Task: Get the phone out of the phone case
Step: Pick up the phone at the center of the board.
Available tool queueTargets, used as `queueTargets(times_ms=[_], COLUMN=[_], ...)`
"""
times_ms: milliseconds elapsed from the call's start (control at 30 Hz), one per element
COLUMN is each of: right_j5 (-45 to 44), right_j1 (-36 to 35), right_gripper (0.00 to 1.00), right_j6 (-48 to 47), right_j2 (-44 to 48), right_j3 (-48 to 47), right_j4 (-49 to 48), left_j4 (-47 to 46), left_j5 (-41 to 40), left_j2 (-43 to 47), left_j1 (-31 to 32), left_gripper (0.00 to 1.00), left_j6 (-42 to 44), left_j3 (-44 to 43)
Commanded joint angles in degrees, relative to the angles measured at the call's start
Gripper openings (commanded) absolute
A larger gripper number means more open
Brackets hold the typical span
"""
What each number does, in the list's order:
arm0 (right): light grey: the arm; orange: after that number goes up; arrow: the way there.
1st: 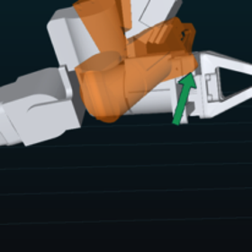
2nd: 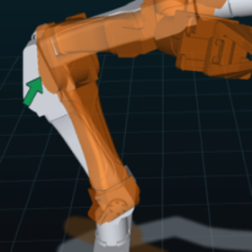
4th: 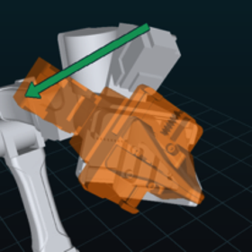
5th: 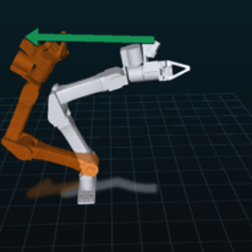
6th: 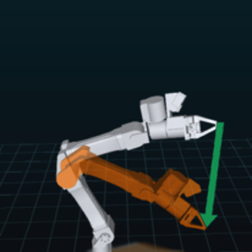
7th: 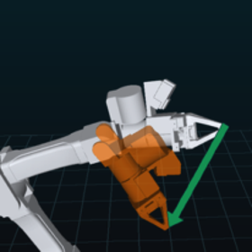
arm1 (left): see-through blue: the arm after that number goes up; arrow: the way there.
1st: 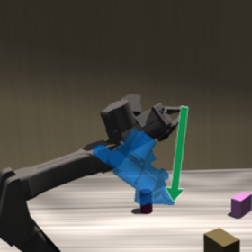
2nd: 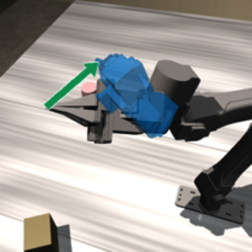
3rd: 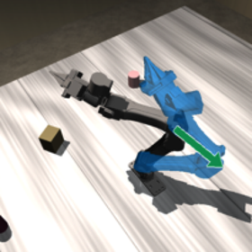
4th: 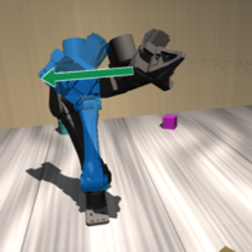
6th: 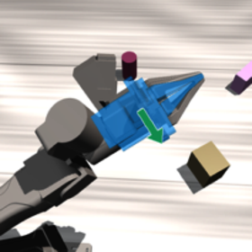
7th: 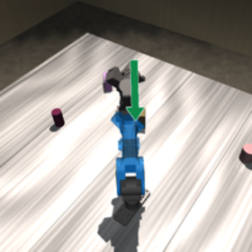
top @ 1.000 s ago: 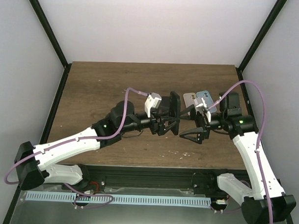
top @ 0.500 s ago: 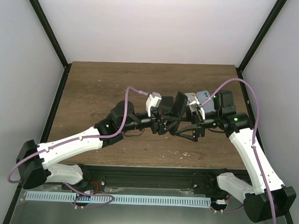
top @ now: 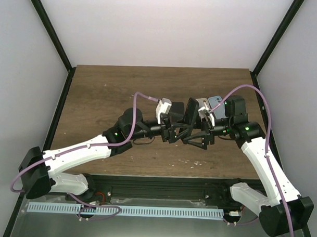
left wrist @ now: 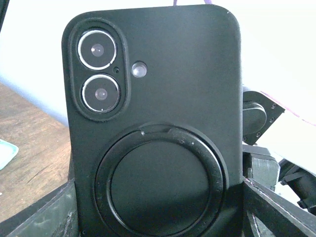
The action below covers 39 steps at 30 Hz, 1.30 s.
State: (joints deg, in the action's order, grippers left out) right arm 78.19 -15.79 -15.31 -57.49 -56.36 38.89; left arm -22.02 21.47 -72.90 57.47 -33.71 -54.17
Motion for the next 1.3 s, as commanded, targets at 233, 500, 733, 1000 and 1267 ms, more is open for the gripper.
queueTargets(times_ms=[233, 500, 733, 1000, 1267], right_j5=[4.67, -17.25, -28.66, -37.55, -41.58], right_j1=[-0.53, -0.43, -0.48, -0.52, -0.56], right_gripper=[0.69, 0.53, 0.49, 0.48, 0.48], right_j6=[1.93, 1.93, 1.28, -1.13, -1.95], right_j2=[0.18, 0.15, -0.3, -3.78, -4.42], right_j3=[0.47, -1.05, -2.42, -8.53, -10.83], right_j4=[-3.74, -1.91, -0.24, 6.17, 9.19], left_j4=[-7.59, 6.32, 18.88, 25.71, 29.56], left_j5=[-0.18, -16.54, -23.3, -26.92, -25.18], left_j2=[0.01, 7.67, 5.02, -5.53, -12.91], left_j1=[0.59, 0.62, 0.62, 0.7, 0.64], left_gripper=[0.04, 1.0, 0.93, 0.69, 0.56], left_j6=[-1.0, 2.23, 3.29, 1.98, 1.92], left_j3=[0.32, 3.13, -3.81, -15.24, -23.75])
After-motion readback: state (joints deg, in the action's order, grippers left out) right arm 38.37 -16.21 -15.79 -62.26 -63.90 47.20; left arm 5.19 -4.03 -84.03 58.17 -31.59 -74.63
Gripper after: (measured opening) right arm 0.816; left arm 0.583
